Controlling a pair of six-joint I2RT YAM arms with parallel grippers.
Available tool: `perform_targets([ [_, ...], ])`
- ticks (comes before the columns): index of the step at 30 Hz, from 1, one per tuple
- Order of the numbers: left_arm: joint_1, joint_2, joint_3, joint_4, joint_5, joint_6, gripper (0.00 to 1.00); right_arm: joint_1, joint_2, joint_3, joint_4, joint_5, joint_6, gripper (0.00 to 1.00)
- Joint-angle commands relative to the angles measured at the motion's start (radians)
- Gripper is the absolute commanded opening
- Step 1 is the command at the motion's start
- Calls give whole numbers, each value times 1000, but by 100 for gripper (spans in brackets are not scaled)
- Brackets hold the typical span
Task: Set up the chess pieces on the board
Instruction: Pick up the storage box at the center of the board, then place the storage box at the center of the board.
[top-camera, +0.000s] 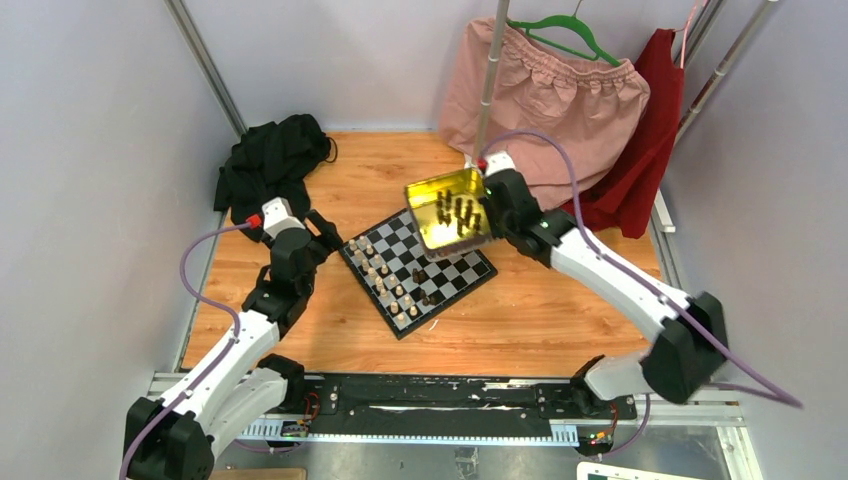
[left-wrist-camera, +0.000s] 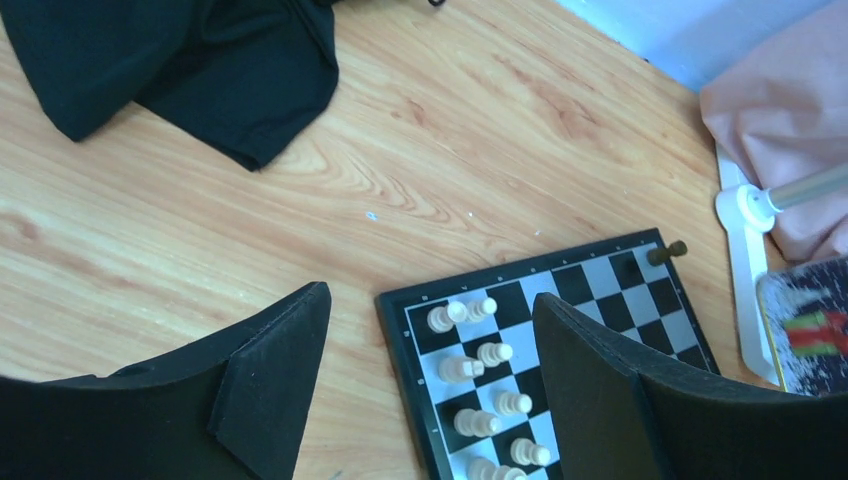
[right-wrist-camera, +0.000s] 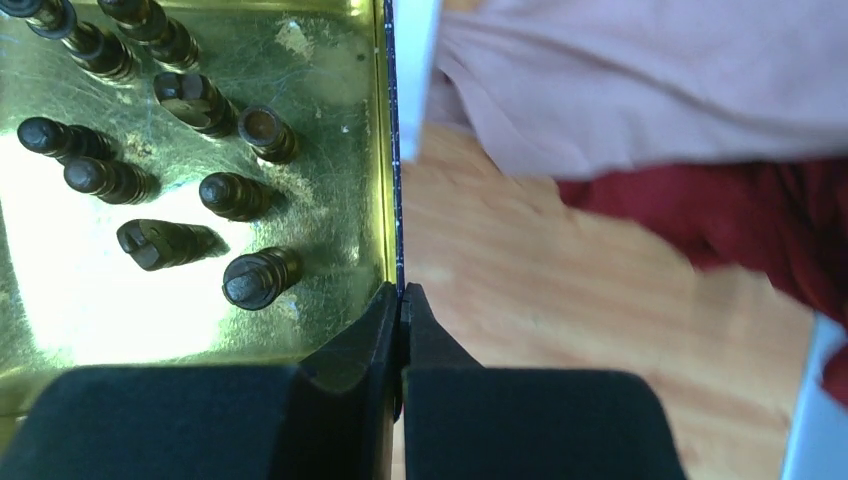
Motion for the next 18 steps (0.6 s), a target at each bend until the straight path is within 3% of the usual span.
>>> perform_targets([
  [1,4,-25,-19,-13,54,-65,79,-16,-187,-181,-67,215,179,0],
  [9,3,-22,-42,18,42,-99,79,-193,-354,-364,-170,245,261,0],
  [14,3,-19,-68,65,26,-141,78,-334,-381,-420,-171,183,224,0],
  [18,3,2,-68,91,14,-153,78,-365,-366,-438,-173,149,186,0],
])
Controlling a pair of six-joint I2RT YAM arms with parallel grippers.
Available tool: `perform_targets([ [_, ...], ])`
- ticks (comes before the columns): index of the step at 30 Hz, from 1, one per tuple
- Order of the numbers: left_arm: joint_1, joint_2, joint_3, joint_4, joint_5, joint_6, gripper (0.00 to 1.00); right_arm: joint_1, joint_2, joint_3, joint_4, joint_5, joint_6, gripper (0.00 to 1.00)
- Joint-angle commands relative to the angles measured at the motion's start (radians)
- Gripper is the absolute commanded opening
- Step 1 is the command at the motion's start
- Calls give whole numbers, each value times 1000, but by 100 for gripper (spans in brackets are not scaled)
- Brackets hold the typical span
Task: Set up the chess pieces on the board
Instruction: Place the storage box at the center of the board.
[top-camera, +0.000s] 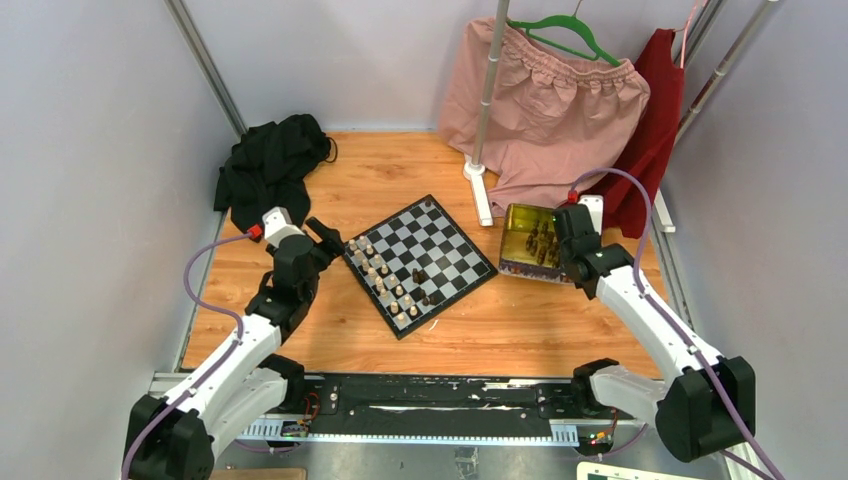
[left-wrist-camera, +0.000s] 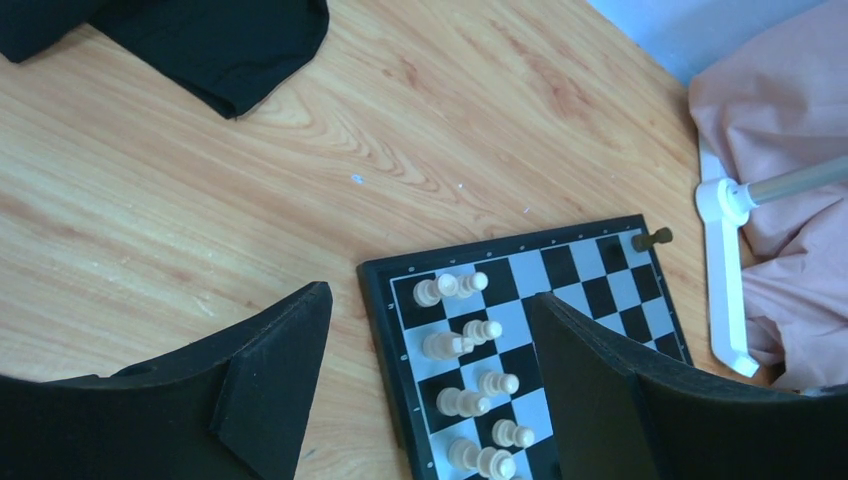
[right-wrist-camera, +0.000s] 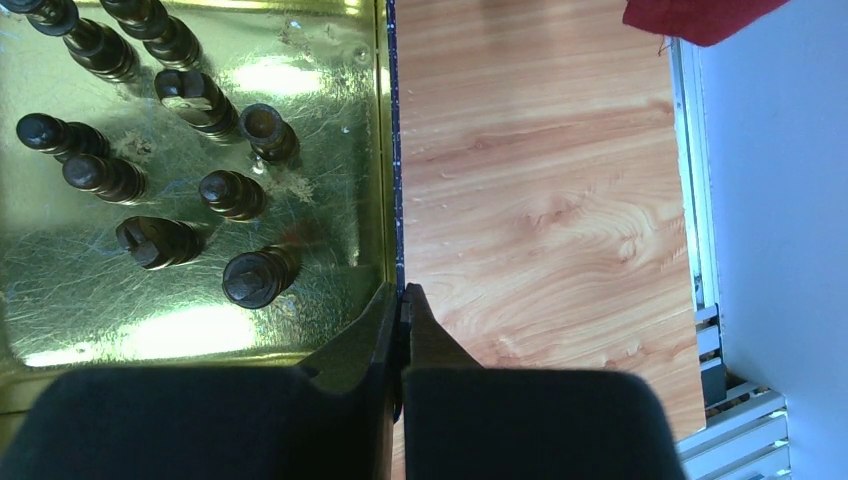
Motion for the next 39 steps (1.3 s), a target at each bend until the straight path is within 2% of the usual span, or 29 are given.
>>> perform_targets([
  [1,3,18,0,82,-30,-38,78,-25,-5,-15,7,-42,-18,0],
  [12,3,27,-28,132,-42,-93,79,-25,161,15,-111,15,10,0],
  [28,3,108,-59,219,-25,-139,80,-94,358,15,-23,123,52,0],
  [31,3,112,-60,218,-31,-127,80,-101,368,24,-14,121,52,9],
  [33,3,105,-64,219,-40,-123,81,-104,361,28,-13,134,51,31],
  [36,3,94,-71,218,-48,-120,82,-104,334,32,-13,146,43,52],
  [39,3,88,-76,216,-50,-118,82,-104,278,44,-21,143,36,60],
])
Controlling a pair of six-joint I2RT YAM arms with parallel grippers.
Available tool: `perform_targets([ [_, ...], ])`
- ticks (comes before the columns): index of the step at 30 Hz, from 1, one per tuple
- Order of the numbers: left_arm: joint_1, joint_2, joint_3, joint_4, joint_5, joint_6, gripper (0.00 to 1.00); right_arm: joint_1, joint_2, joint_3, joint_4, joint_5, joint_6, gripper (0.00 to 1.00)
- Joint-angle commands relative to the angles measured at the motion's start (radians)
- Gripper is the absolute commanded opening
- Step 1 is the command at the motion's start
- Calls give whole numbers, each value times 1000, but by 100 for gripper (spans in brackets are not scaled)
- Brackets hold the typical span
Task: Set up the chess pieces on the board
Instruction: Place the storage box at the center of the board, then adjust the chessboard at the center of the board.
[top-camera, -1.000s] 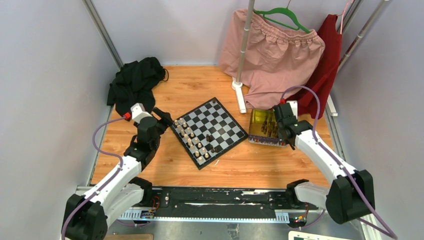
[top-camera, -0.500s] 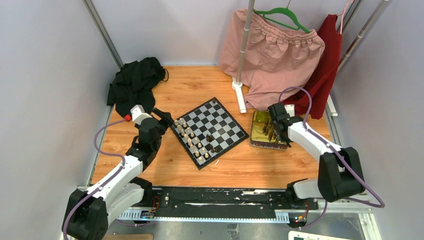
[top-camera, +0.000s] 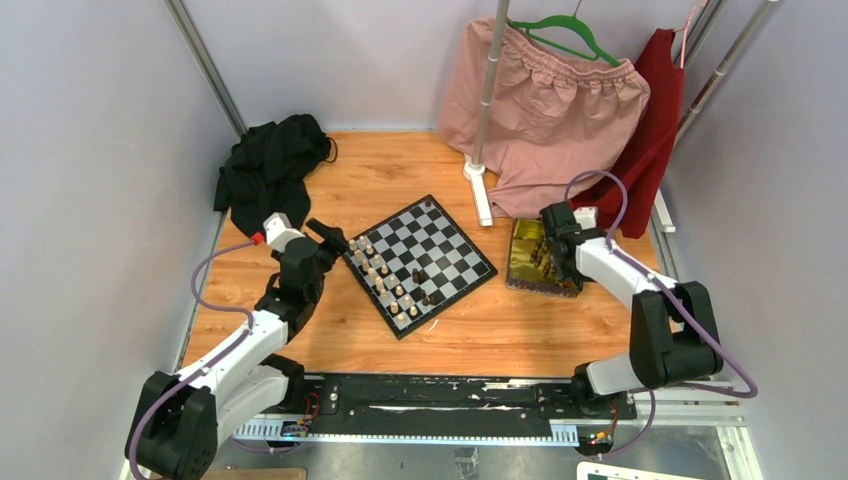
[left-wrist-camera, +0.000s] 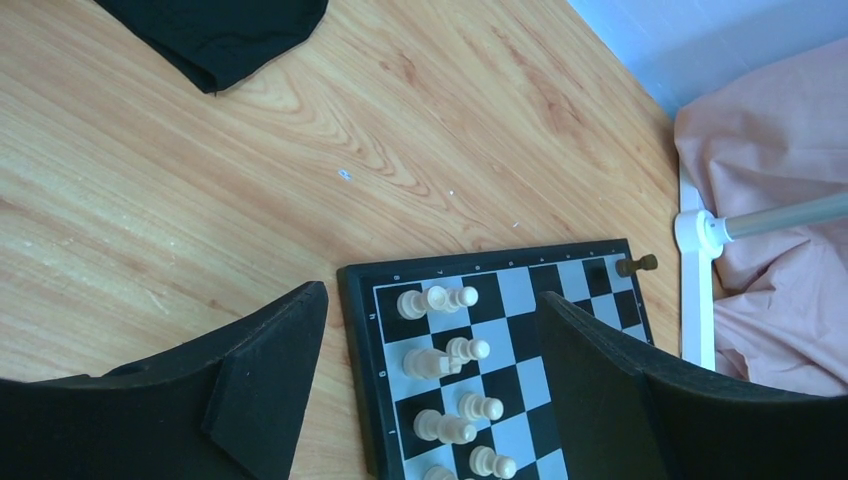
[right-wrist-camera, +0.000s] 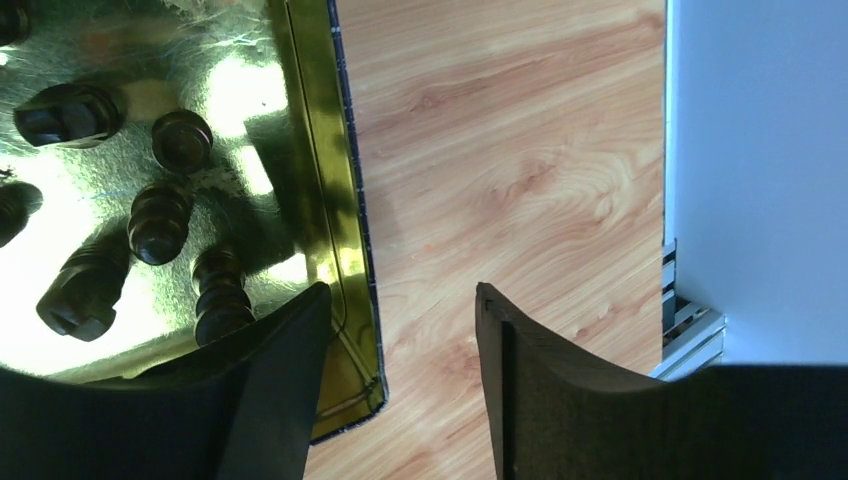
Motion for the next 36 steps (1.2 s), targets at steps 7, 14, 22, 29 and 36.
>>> perform_targets([
  [7,3,-58,-54,30,-57,-24,82,39,-216,113,-9,-28,-65,64],
  [14,3,-88,-95,30,-54,-92,78,165,-101,219,95,-147,-171,61],
  [22,3,-108,-115,27,-59,-101,77,370,141,378,152,-296,-305,59],
  [29,3,-91,-138,27,-44,-124,76,414,268,396,220,-350,-329,58],
  [36,3,-93,-146,27,-25,-127,75,409,349,391,257,-330,-347,55],
])
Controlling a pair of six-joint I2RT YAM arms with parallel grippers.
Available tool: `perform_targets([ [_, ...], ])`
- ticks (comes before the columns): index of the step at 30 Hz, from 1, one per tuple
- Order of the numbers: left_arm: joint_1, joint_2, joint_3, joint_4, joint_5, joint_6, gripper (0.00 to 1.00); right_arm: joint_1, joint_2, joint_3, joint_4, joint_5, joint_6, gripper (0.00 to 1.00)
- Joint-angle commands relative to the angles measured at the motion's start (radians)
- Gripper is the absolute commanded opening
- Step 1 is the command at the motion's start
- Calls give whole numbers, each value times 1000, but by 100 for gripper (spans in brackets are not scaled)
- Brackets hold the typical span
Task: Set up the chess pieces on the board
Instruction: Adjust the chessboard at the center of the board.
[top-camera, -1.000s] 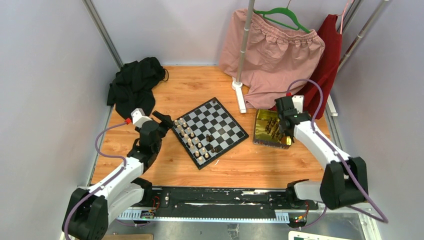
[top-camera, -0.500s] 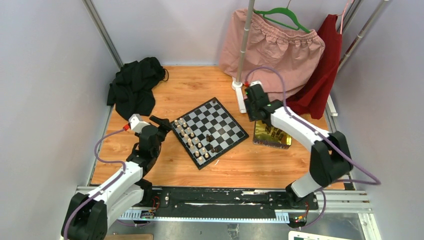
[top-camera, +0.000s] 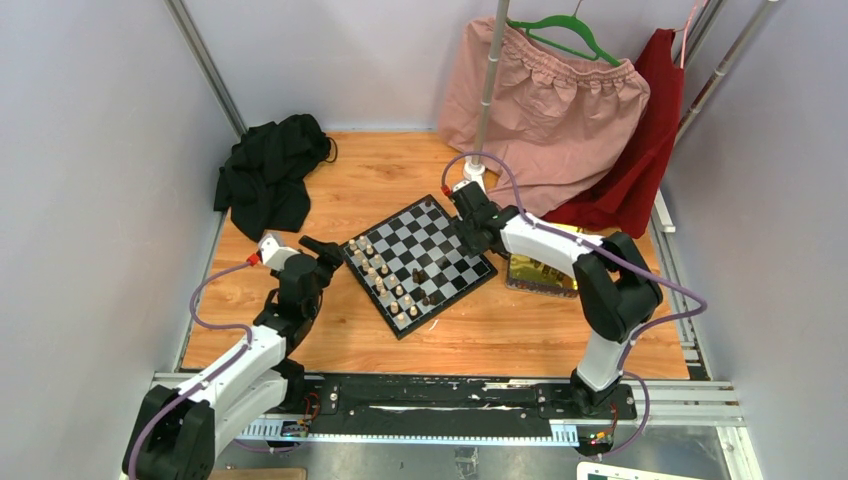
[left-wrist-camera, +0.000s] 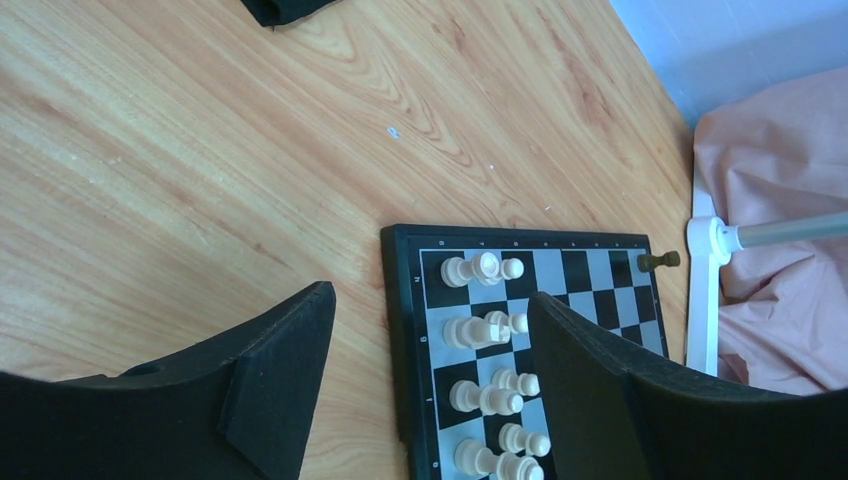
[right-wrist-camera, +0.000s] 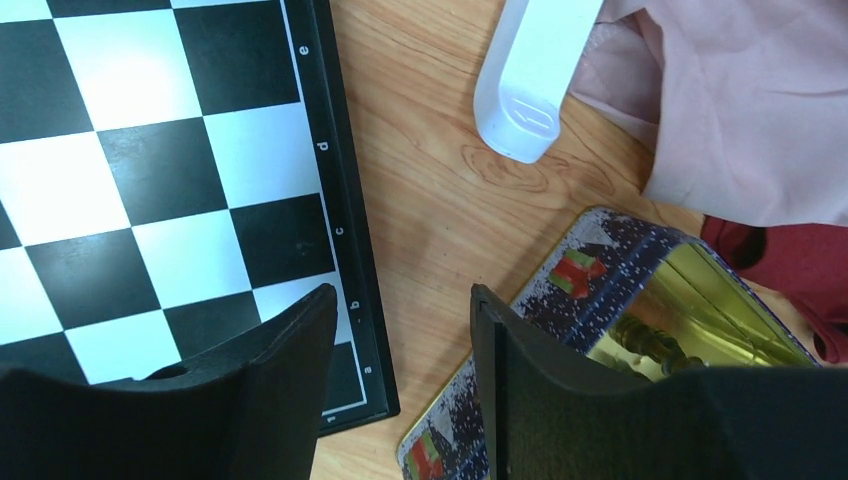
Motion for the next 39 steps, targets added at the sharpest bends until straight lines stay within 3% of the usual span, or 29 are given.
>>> perform_targets([
  [1,3,-9,-19,19,-1,-14,75,-7,39,10,42,11,-26,55],
  [14,3,45,-22,27,16,-76,67,-57,58,-12,90,15,-26,52],
  [25,3,231,30,88,73,-144,32,-84,80,-30,97,-15,-16,46],
  [34,3,367,72,111,82,-167,15,-88,104,-24,97,-36,-11,35],
  [39,3,455,98,132,91,-172,11,-88,107,-25,92,-52,-7,33],
])
